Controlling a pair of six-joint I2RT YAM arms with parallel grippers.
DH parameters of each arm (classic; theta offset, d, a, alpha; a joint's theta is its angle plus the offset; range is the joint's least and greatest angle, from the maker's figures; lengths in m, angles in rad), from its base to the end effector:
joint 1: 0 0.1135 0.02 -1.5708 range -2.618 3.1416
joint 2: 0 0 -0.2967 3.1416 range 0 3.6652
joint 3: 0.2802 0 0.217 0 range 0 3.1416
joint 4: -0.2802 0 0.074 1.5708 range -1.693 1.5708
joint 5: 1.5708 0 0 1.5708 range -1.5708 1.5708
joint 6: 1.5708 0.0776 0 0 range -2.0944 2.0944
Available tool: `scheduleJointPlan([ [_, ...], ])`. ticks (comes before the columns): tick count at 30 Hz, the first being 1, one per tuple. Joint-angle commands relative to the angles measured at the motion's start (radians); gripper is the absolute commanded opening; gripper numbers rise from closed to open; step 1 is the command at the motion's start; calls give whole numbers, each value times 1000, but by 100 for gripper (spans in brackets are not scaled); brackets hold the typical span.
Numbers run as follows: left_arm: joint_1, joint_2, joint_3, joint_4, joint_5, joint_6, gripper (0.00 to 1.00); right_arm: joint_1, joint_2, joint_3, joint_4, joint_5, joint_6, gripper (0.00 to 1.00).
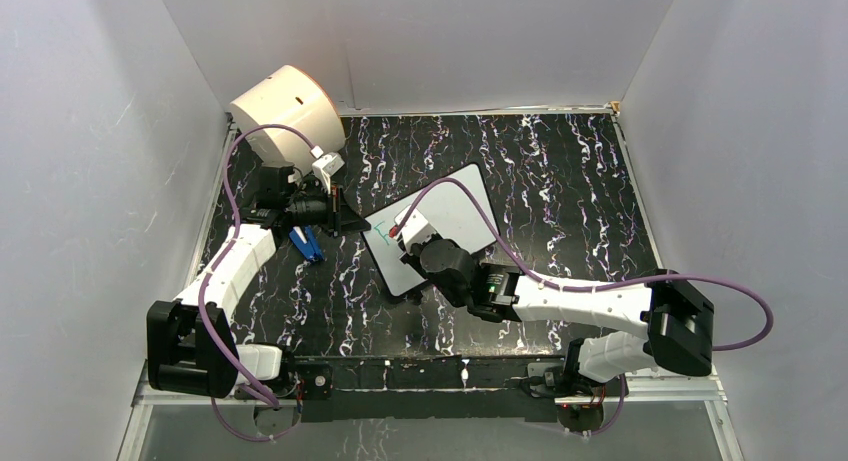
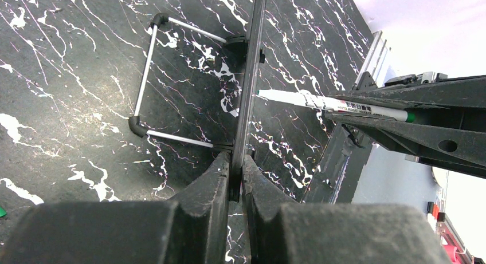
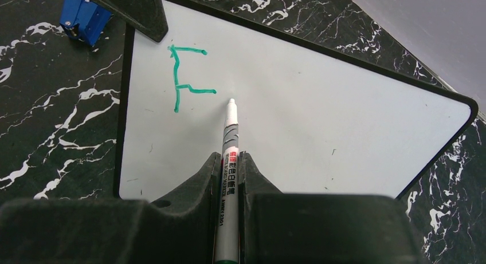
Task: Write a sentence on the whiteboard
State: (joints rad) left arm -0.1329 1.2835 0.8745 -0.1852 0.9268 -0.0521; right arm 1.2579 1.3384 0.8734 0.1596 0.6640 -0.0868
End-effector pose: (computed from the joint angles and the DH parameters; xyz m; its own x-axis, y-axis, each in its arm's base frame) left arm 0.2406 -0.0948 0.3027 -0.5925 0.0477 -0.8042 0.7065 0.5105 -0.4903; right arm 0.1359 0.2648 0.3217 -0.0429 -0.3545 -0.9341 -0.5742 0.7738 -0.2673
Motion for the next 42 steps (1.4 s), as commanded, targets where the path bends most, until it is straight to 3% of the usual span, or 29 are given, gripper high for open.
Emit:
scheduleJointPlan([
  [1, -1, 17, 4, -58, -69, 20, 0, -2, -10, 32, 49, 28, -8, 0],
  [42, -1, 23, 4, -60, -59, 26, 0, -2, 44, 53, 133, 11, -37, 0],
])
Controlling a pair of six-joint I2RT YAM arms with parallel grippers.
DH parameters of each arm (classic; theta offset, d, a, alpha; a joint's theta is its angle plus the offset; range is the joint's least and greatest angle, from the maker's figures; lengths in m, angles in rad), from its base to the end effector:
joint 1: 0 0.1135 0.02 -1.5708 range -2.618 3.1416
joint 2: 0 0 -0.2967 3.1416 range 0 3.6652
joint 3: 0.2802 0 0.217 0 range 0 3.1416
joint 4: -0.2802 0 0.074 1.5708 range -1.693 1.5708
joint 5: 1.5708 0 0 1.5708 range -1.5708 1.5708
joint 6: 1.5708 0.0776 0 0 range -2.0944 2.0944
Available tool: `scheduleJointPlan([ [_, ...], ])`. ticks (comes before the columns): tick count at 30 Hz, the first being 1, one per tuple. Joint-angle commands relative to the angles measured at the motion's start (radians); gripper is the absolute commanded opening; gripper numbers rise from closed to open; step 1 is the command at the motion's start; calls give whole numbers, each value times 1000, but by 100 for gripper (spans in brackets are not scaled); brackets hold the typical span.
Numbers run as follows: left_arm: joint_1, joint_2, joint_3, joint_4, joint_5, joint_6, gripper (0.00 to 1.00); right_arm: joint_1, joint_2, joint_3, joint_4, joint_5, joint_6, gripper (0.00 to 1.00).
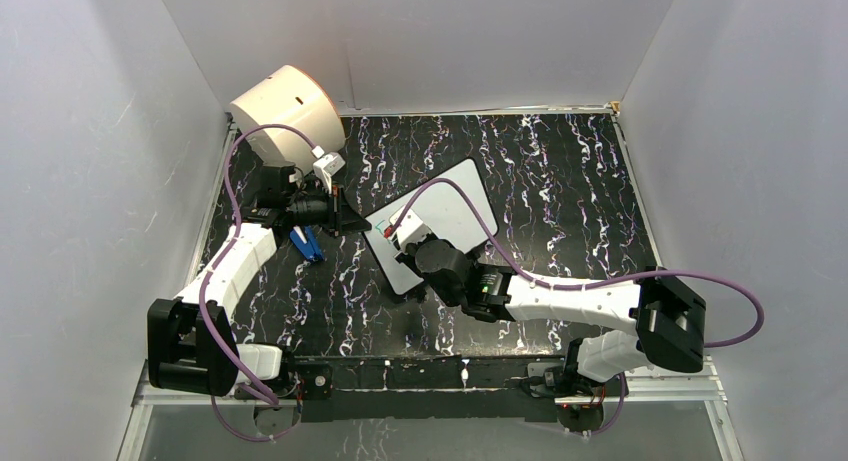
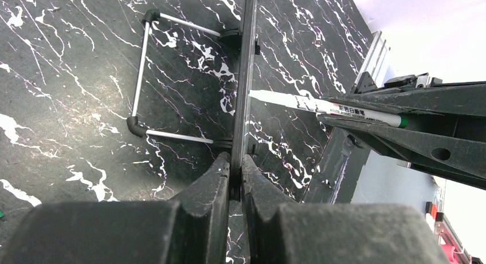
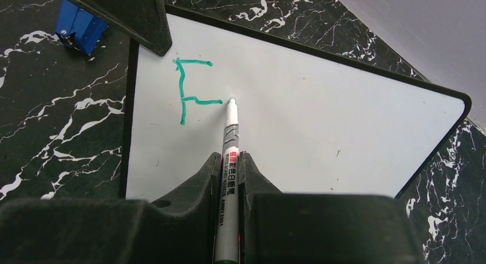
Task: Write a sentence on the whiteboard
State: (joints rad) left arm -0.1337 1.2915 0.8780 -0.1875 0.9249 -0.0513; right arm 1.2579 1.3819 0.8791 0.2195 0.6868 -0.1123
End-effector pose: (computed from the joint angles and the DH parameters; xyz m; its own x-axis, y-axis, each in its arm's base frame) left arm 0.2423 -0.0951 0.3016 -0.5973 0.0492 -0.8005 0.7033 0.5119 -0.4933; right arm 0.1406 0.2747 0.3196 -0.0241 -0.3559 -0.9342 -0.5545 0.7823 -0.2837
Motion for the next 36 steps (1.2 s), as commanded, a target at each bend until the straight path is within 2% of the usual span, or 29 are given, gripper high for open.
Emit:
scheduleJointPlan([
  [1, 0, 14, 1, -58, -57, 27, 0, -2, -1, 49, 70, -17, -13, 0],
  [25, 0, 17, 2, -59, -69, 27, 0, -2, -14, 46, -98, -82, 22, 0],
  [36, 0, 19, 4, -63, -75, 29, 0, -2, -19, 36, -120, -71, 14, 0],
])
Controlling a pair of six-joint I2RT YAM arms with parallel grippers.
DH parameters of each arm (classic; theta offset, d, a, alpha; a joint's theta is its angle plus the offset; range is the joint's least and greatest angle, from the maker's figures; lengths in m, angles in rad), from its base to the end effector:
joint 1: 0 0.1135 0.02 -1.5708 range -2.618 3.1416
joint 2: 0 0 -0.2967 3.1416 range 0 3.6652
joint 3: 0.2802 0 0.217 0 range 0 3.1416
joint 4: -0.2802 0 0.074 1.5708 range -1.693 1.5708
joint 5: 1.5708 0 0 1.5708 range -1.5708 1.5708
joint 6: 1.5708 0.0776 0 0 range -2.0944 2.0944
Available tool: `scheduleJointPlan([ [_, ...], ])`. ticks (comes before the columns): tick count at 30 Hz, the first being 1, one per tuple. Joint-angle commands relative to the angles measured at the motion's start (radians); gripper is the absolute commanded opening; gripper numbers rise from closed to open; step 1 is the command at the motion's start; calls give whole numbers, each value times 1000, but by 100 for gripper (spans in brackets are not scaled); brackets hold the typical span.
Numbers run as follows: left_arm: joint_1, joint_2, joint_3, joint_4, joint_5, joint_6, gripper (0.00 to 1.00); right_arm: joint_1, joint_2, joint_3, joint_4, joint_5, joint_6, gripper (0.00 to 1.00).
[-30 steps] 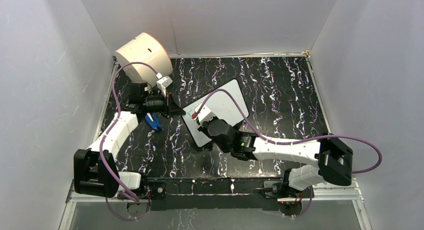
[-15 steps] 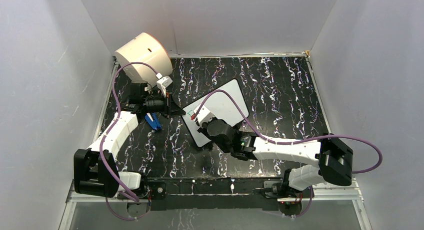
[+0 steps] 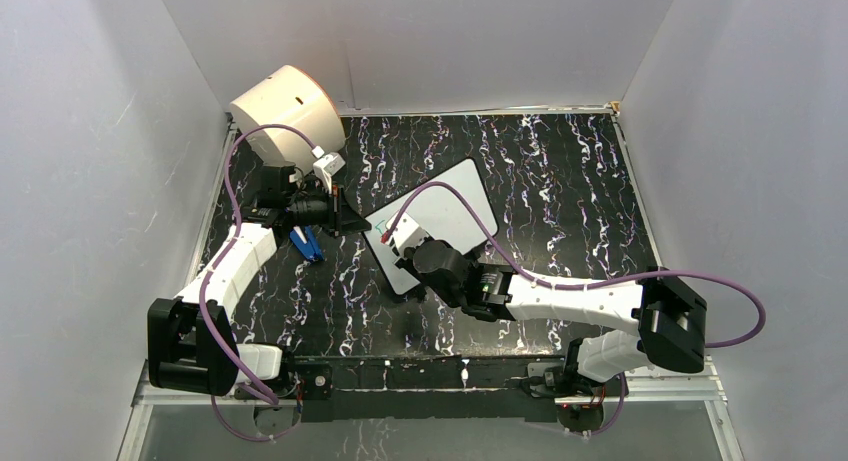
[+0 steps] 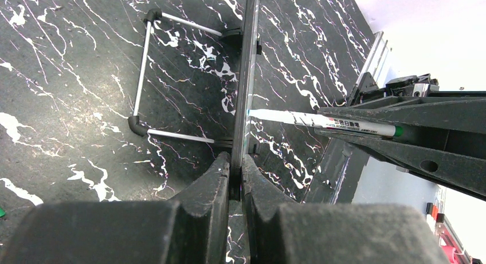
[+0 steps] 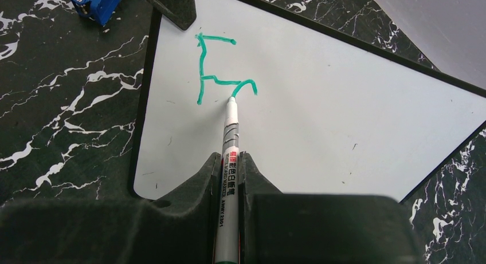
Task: Write a sentence on the whiteboard
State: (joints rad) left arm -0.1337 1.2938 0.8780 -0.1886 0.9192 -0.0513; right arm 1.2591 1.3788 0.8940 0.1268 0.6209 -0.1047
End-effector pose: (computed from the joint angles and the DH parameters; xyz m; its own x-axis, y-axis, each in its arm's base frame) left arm 0.2430 -0.0949 0.3008 -0.5998 0.0493 -0.7986 0.6994 0.5170 -0.4934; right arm 0.1363 0.2758 0.3126 -0.0434 -0.4120 -0.9102 -0.6150 0.7290 -0.3006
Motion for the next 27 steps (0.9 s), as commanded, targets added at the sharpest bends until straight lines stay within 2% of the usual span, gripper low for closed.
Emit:
scheduleJointPlan([
  [1, 0, 16, 4, -63, -70, 30, 0, -3, -16, 20, -28, -5, 5, 0],
  [27, 0, 19, 4, -64, -76, 30, 0, -3, -22, 34, -59, -5, -13, 0],
])
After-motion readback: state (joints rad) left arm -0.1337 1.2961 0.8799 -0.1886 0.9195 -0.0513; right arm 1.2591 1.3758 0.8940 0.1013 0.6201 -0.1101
